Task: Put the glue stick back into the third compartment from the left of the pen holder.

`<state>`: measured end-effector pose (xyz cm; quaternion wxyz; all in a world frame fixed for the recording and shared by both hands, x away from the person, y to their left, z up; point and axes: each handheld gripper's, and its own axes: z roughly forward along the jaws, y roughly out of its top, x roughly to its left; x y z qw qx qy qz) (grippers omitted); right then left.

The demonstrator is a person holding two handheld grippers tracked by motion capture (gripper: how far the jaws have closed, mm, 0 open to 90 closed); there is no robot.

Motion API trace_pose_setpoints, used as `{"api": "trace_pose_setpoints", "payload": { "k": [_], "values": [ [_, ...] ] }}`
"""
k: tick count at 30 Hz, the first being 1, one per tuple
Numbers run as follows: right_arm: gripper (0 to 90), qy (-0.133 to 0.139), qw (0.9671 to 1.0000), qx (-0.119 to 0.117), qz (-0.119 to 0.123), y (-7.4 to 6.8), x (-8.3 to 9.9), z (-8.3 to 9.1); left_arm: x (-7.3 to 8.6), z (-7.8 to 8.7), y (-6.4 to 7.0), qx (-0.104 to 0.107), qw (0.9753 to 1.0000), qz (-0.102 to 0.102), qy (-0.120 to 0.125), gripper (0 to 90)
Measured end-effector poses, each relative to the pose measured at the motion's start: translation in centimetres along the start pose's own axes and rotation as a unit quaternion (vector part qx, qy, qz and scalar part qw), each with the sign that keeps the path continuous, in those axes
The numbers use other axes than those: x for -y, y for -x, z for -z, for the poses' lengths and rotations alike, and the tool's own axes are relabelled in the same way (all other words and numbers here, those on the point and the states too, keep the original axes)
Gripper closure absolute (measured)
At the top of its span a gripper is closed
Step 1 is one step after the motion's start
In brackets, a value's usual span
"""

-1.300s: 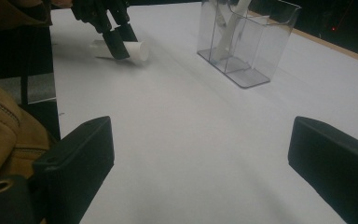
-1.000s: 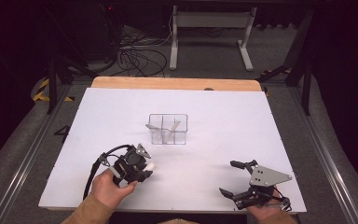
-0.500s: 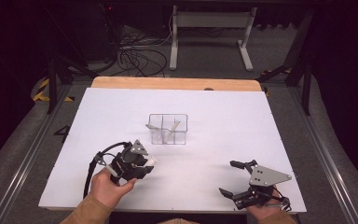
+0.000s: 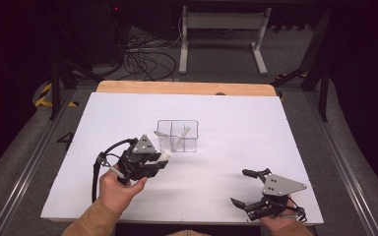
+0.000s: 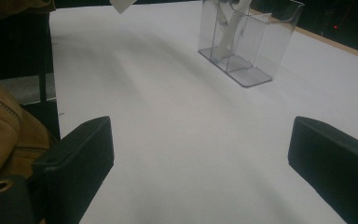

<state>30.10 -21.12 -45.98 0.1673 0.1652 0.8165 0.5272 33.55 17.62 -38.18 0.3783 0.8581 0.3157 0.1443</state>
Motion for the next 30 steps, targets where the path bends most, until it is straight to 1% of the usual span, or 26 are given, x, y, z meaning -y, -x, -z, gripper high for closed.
{"api": "trace_pose_setpoints", "payload": {
  "k": [4, 7, 10, 13, 15, 18, 25, 27, 30],
  "values": [
    [7.4, 0.0, 1.0, 0.0, 0.001, 0.0, 0.0, 0.0, -0.7, 0.1, -0.3, 0.005, 0.9996, 0.008, 0.028, 67.6],
    [7.4, 0.001, 1.0, 0.001, 0.0, 0.0, 0.0, 0.0, -1.1, 0.3, -0.7, 0.005, 0.9988, 0.011, 0.048, 67.6],
    [7.4, 0.001, 1.0, 0.001, 0.002, 0.0, 0.0, 0.0, -1.4, 0.3, -1.2, 0.013, 0.9971, 0.025, 0.071, 67.5],
    [7.4, 0.002, 1.0, 0.001, 0.0, 0.0, 0.0, 0.1, -1.6, 0.4, -1.7, 0.011, 0.9957, 0.028, 0.088, 67.5],
    [7.4, 0.002, 1.0, 0.001, 0.0, 0.0, 0.0, 0.1, -1.8, 0.3, -1.9, 0.017, 0.9945, 0.035, 0.097, 67.5],
    [7.4, 0.001, 1.0, 0.001, 0.003, 0.0, 0.0, 0.0, -2.0, 0.2, -2.2, 0.022, 0.9928, 0.038, 0.111, 67.5],
    [7.4, 0.002, 1.0, 0.0, 0.0, 0.0, 0.0, 0.1, -2.5, 0.0, -2.6, 0.01, 0.9899, 0.037, 0.137, 67.5],
    [7.4, 0.002, 1.0, 0.0, 0.0, 0.0, 0.0, 0.1, -2.6, -0.1, -2.7, 0.004, 0.9894, 0.033, 0.141, 67.5],
    [7.4, 0.003, 1.0, 0.0, 0.0, 0.0, 0.0, 0.1, -2.8, -0.4, -2.9, -0.008, 0.9879, 0.031, 0.152, 67.5]
  ]
}}
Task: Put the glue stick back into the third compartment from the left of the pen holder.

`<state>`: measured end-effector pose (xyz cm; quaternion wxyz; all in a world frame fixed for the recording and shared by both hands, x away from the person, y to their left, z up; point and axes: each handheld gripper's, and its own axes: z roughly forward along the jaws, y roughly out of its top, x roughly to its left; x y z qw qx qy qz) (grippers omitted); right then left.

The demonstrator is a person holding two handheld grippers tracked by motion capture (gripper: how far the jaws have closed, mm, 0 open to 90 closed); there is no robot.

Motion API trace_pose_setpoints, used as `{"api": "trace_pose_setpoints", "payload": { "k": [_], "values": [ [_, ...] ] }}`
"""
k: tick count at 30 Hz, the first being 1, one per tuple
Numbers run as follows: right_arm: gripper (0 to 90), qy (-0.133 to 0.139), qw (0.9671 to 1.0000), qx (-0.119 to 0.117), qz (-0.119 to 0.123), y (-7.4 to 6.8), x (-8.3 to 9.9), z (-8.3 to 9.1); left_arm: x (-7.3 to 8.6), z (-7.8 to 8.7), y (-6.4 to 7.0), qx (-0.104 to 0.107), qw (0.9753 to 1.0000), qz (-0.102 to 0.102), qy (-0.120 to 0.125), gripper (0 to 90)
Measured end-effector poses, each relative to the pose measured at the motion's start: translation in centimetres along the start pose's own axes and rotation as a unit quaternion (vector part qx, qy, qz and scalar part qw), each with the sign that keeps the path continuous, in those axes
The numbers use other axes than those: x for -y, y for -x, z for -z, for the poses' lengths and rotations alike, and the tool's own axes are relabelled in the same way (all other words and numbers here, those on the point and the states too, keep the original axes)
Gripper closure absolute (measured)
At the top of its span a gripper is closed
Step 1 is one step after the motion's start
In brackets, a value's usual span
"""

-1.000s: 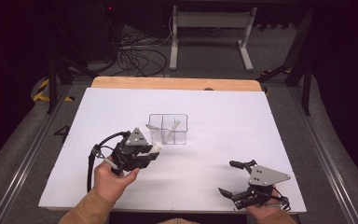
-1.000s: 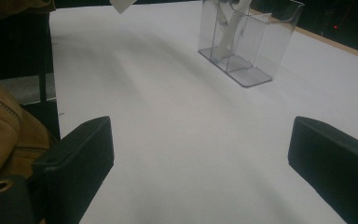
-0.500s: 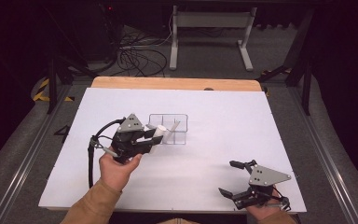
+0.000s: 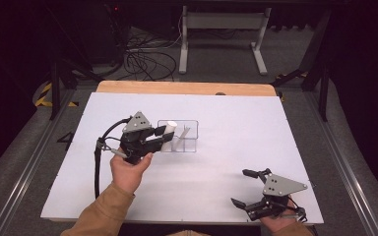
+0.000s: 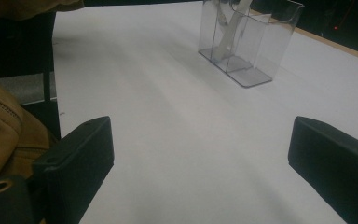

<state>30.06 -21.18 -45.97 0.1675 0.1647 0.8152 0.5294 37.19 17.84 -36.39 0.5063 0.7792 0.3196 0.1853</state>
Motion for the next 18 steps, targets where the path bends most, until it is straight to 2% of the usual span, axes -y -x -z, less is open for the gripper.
{"api": "trace_pose_setpoints", "payload": {
  "k": [8, 18],
  "values": [
    [7.4, 0.0, 1.0, 0.0, 0.0, 0.0, 0.0, 0.0, -0.5, -0.5, -0.7, -0.016, 0.9996, 0.006, 0.021, 67.4],
    [7.4, 0.0, 1.0, -0.001, 0.0, 0.0, 0.0, 0.0, -1.1, -1.1, -1.2, -0.018, 0.9995, 0.006, 0.025, 67.4]
  ]
}}
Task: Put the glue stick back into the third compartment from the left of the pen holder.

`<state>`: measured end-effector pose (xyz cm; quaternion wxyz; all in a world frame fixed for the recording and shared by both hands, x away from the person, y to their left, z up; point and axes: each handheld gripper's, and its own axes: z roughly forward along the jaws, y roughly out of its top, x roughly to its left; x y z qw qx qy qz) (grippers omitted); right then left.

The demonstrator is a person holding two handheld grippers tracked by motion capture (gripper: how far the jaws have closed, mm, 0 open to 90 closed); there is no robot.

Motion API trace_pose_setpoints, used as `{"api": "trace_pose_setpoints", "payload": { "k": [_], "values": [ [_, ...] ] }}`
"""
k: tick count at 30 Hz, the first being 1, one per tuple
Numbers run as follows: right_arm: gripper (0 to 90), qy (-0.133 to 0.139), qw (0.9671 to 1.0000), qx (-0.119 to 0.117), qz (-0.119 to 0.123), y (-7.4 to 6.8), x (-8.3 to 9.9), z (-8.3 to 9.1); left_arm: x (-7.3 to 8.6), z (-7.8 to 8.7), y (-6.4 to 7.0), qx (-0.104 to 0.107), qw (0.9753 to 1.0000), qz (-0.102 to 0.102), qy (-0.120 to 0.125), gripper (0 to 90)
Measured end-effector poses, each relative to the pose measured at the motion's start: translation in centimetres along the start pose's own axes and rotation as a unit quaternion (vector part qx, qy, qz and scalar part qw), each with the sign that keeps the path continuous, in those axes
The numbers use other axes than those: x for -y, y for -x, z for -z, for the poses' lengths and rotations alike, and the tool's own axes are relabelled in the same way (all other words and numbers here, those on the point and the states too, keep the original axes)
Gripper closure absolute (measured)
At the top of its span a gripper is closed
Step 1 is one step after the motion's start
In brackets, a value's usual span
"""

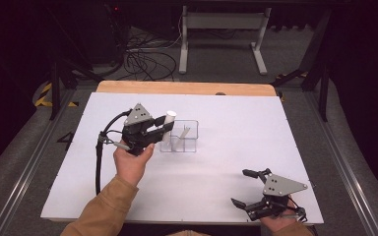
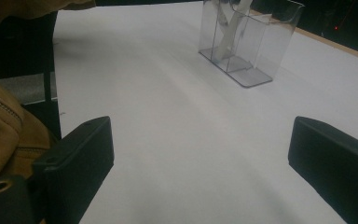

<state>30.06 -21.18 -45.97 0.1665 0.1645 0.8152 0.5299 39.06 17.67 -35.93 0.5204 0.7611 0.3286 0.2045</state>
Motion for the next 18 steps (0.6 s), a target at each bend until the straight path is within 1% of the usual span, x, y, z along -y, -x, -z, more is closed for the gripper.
{"api": "trace_pose_setpoints", "payload": {
  "k": [5, 9, 11, 18],
  "values": [
    [7.3, -0.001, 1.0, 0.0, 0.0, 0.0, 0.0, 0.0, -0.4, -0.9, -0.3, -0.01, 0.9999, -0.004, 0.007, 67.3],
    [7.4, 0.0, 1.0, -0.001, 0.0, 0.1, 0.0, 0.0, -0.7, -1.8, -0.4, -0.02, 0.9997, -0.016, 0.002, 67.3],
    [7.4, 0.001, 1.0, 0.0, 0.002, 0.1, 0.0, 0.0, -0.9, -2.2, -0.4, -0.021, 0.9996, -0.018, 0.001, 67.3],
    [7.3, 0.002, 1.0, 0.0, 0.002, 0.1, 0.0, 0.0, -1.1, -3.7, -0.4, -0.038, 0.9988, -0.031, 0.0, 67.2]
  ]
}}
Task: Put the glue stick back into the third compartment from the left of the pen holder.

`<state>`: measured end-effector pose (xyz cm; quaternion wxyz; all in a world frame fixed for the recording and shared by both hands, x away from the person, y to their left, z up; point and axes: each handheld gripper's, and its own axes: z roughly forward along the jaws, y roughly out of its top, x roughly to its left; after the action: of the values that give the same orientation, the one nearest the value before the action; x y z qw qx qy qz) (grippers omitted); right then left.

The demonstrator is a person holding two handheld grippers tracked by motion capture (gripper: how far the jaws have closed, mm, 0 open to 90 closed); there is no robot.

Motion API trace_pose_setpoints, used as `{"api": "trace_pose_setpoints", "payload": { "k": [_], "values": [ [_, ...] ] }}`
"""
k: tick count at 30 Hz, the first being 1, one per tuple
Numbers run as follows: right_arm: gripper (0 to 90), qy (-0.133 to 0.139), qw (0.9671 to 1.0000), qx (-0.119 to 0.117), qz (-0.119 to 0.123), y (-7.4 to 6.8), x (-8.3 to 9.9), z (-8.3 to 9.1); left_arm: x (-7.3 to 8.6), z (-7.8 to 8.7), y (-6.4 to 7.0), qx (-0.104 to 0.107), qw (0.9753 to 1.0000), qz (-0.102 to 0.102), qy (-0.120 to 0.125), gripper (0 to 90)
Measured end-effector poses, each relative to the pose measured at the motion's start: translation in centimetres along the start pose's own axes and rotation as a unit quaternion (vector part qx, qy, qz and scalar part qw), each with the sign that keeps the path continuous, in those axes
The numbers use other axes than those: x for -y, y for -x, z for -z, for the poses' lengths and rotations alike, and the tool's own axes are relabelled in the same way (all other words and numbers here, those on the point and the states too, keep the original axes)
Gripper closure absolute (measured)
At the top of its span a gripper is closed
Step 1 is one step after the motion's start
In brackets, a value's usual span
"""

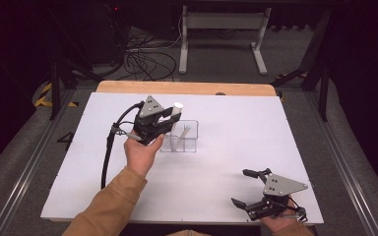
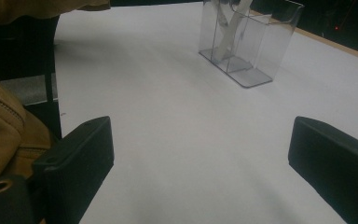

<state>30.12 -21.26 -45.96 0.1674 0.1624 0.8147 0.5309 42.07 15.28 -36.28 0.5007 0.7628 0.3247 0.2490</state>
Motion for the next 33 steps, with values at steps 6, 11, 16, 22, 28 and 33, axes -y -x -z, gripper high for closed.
{"api": "trace_pose_setpoints", "payload": {
  "k": [6, 11, 16, 22, 28, 33],
  "values": [
    [7.4, -0.001, 1.0, 0.0, 0.0, 0.0, 0.0, 0.0, -0.2, -1.1, -0.1, 0.002, 0.9999, 0.01, -0.007, 67.2],
    [7.4, 0.0, 1.0, -0.001, -0.002, 0.0, 0.0, 0.0, -0.5, -2.0, 0.3, 0.009, 0.9998, 0.015, -0.013, 67.2],
    [7.3, 0.0, 1.0, -0.002, -0.003, 0.0, 0.0, 0.1, -0.8, -2.8, 0.6, 0.017, 0.9996, 0.022, -0.011, 67.2],
    [7.3, 0.0, 1.0, -0.003, -0.002, 0.0, 0.0, 0.1, -0.9, -3.8, 0.9, 0.022, 0.9993, 0.025, -0.016, 67.2],
    [7.3, 0.001, 1.0, -0.004, -0.002, 0.0, 0.0, 0.1, -1.0, -4.5, 1.5, 0.031, 0.9992, 0.022, -0.016, 67.2],
    [7.3, 0.001, 1.0, -0.003, 0.0, 0.0, 0.0, 0.1, -1.1, -5.0, 1.8, 0.038, 0.9989, 0.018, -0.019, 67.2]
  ]
}}
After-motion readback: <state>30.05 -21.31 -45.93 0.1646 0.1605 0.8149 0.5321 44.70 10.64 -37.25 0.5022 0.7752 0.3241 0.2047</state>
